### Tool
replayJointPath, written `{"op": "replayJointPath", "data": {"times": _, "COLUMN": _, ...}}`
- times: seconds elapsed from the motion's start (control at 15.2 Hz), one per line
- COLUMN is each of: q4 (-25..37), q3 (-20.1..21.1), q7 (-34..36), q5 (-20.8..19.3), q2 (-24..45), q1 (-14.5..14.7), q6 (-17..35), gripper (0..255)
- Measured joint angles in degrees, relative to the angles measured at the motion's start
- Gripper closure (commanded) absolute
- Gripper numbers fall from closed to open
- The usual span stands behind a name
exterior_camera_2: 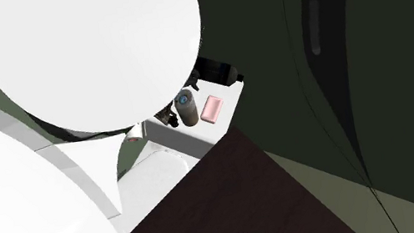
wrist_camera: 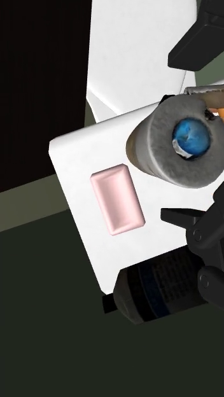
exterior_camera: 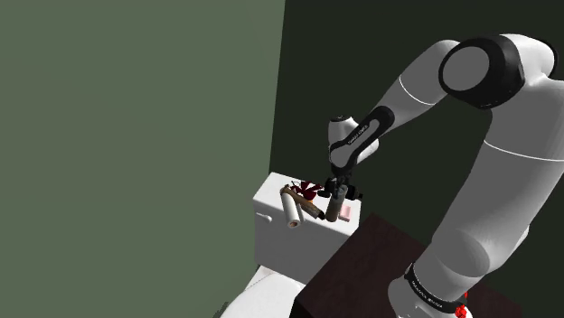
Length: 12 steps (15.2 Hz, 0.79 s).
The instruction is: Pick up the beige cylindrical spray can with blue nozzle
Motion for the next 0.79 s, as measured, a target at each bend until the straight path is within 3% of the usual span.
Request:
{"op": "replayJointPath", "data": {"times": 0.07, "q4": 0.0, "q3": 0.0, "q7": 0.1, "q5": -0.1, "q2": 0.4, "q1": 0.0, "q6": 0.4, "gripper": 255}}
{"op": "replayJointPath", "data": {"times": 0.79, "q4": 0.0, "q3": 0.0, "q7": 0.0, "q5": -0.1, "q2": 0.4, "q1": 0.0, "q6": 0.5, "gripper": 255}}
